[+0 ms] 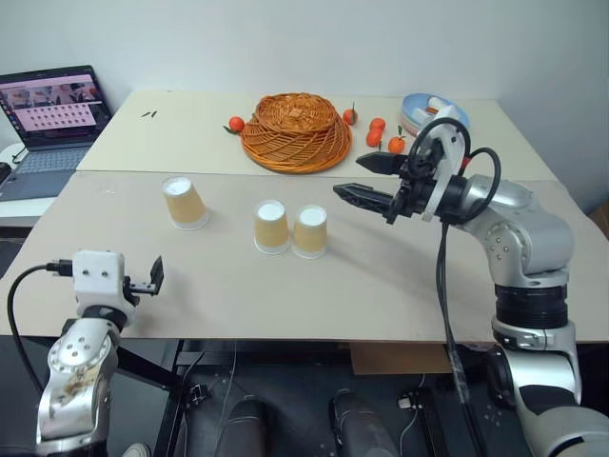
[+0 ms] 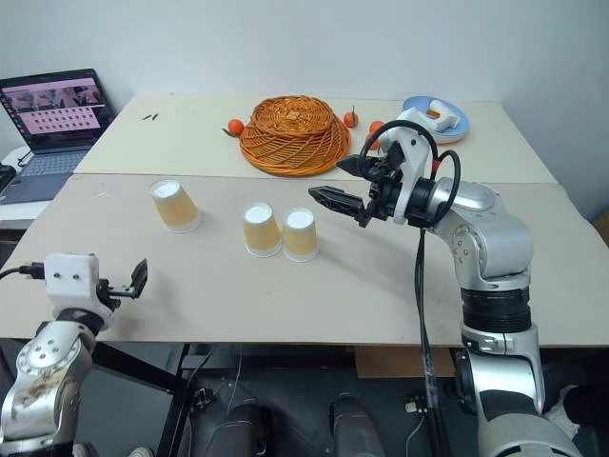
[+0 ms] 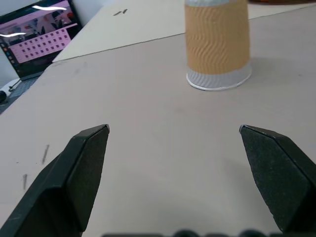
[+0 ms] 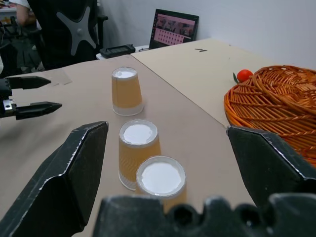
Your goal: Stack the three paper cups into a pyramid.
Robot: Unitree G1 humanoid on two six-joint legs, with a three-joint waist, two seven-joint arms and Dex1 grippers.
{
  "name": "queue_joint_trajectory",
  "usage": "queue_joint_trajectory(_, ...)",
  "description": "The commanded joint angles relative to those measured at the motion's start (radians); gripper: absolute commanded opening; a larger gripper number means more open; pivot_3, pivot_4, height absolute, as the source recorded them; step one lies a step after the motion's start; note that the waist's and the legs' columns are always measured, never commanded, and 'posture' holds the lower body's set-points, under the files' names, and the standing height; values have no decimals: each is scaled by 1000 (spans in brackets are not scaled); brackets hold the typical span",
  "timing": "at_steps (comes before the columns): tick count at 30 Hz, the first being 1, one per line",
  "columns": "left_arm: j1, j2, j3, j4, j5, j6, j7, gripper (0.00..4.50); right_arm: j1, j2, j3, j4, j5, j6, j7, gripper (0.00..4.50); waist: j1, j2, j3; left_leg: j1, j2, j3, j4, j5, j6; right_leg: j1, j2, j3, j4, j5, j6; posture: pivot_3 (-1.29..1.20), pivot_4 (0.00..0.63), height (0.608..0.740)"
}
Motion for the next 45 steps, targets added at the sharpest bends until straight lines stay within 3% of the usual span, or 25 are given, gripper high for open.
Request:
queue_joint_trajectory(1,-152,61,-67,179,3,-62,-117,4500,-2,-14,-39,-52,25,8,-51,4475,7,0,0,0,0,0,0,1,1,0,0,-1,0,0,0,0,150,671)
queue_joint_trajectory(8,-356,102,-118,485,27,-174,-213,4500,16,-36,-47,-68,41,16,-76,4475,3,-1,0,-3,0,1,-2,1,1,-2,-1,0,-2,4,-4,0,150,671)
queue_joint_trajectory(15,-509,106,-152,676,47,-271,-260,4500,91,-75,-20,-140,104,45,-16,4475,8,-1,0,-5,-1,0,-3,1,1,-3,-1,-1,-2,4,-4,0,150,671)
queue_joint_trajectory(32,-700,93,-205,888,69,-358,-317,4500,139,-121,62,-162,78,-7,26,4475,7,-1,0,-5,-2,0,-2,1,1,-3,-2,0,-1,3,-4,0,150,671)
queue_joint_trajectory(45,-773,46,-149,963,4,-313,-301,4500,168,-122,77,-160,67,-6,9,4475,6,-1,0,-5,-2,0,-2,1,1,-3,-2,0,-1,3,-4,0,150,671)
